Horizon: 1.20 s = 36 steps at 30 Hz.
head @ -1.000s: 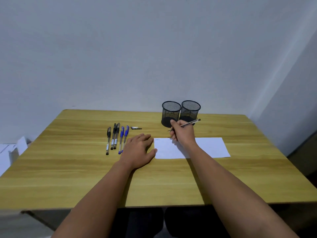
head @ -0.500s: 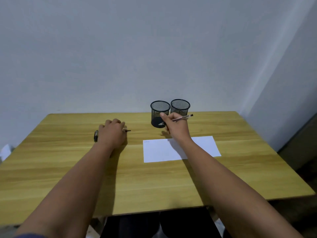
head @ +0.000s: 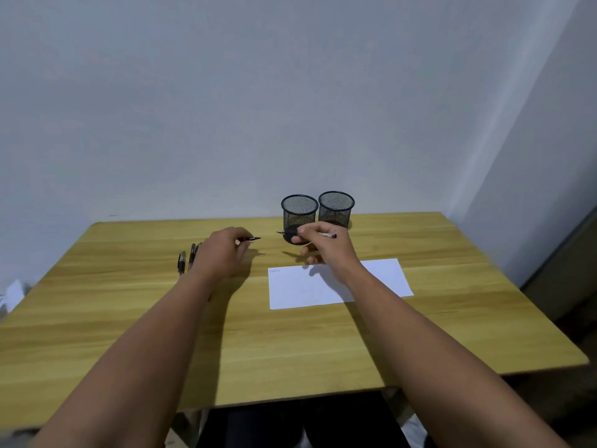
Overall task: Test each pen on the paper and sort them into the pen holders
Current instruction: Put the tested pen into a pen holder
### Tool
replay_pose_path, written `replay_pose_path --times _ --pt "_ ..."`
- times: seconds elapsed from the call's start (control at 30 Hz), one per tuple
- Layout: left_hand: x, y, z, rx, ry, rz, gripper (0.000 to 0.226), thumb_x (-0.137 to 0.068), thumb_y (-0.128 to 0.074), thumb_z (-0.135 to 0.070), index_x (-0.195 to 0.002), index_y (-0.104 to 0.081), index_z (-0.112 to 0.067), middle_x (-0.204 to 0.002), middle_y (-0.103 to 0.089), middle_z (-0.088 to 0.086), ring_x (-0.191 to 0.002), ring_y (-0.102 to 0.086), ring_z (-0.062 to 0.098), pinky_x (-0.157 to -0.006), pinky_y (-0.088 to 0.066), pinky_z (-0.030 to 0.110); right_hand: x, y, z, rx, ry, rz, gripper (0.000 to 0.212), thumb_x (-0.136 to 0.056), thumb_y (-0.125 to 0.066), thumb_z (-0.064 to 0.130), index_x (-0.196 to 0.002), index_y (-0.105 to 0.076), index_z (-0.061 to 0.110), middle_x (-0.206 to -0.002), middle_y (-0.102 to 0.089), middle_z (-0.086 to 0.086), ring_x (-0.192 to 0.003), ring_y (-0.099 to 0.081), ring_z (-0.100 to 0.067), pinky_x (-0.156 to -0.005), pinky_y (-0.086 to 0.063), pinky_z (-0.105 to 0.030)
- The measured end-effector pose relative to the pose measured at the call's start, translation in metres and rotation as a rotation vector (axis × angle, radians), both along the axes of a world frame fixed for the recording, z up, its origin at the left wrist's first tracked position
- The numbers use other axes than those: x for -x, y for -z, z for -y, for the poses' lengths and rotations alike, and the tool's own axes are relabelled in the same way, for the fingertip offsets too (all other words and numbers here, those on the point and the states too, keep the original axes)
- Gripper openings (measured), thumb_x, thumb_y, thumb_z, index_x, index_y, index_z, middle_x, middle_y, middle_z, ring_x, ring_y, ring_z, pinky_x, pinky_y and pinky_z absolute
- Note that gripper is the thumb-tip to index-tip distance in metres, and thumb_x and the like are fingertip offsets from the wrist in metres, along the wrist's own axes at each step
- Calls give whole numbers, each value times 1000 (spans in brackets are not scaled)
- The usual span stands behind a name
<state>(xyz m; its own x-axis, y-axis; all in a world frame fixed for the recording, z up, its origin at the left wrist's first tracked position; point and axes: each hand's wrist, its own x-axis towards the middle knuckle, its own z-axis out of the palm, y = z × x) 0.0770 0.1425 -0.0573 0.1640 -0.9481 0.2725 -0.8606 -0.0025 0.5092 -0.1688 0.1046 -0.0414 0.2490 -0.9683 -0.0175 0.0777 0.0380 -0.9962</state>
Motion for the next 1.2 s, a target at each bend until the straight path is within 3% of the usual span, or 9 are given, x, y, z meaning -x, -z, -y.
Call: replay_pose_path --times 0.2,0.57,0.67,0.87,1.0,1.2 --pt "22 -24 -16 -24 100 -312 12 -99 -63 -18 -104 -72 -24 -91 -73 -5 -84 -71 15 -61 -45 23 4 -12 -19 55 -1 -12 7 -96 -79 12 -98 -81 5 -86 -81 -11 -60 -64 -13 -51 -53 -23" --pt "39 -44 -37 -58 165 -327 14 -98 -63 -19 -102 -74 -25 -94 -75 5 -87 -70 23 -64 -49 27 14 -27 -38 53 -45 -14 12 -95 -80 15 -102 -81 5 -89 -82 -11 -64 -69 -13 -56 -57 -23" --pt "45 -49 -40 -58 186 -352 14 -99 -63 -17 -103 -76 -19 -95 -75 6 -88 -71 22 -67 -50 29 16 -31 -42 0 -87 -16 17 -99 -74 17 -106 -81 4 -99 -83 -15 -66 -70 -13 -57 -58 -24" --pt "53 -63 -41 51 99 -984 13 -93 -71 -8 -104 -73 -1 -90 -73 14 -84 -71 22 -94 -59 43 27 -28 -39 3 -164 -104 19 -99 -77 20 -112 -82 8 -102 -83 -6 -62 -61 -7 -54 -49 -20" --pt "65 -71 -37 49 76 -1059 13 -92 -73 -11 -99 -75 -1 -85 -72 13 -80 -69 21 -92 -60 41 22 -25 -42 11 -158 -113 8 -99 -77 14 -105 -81 12 -91 -80 -5 -57 -50 -8 -48 -38 -18" --pt "92 -72 -36 51 30 -1088 13 -97 -65 -9 -103 -72 1 -80 -70 11 -66 -67 15 -78 -63 33 12 -18 -40 76 1 -66 10 -100 -73 8 -92 -79 12 -70 -72 0 -48 -40 -7 -49 -34 -22"
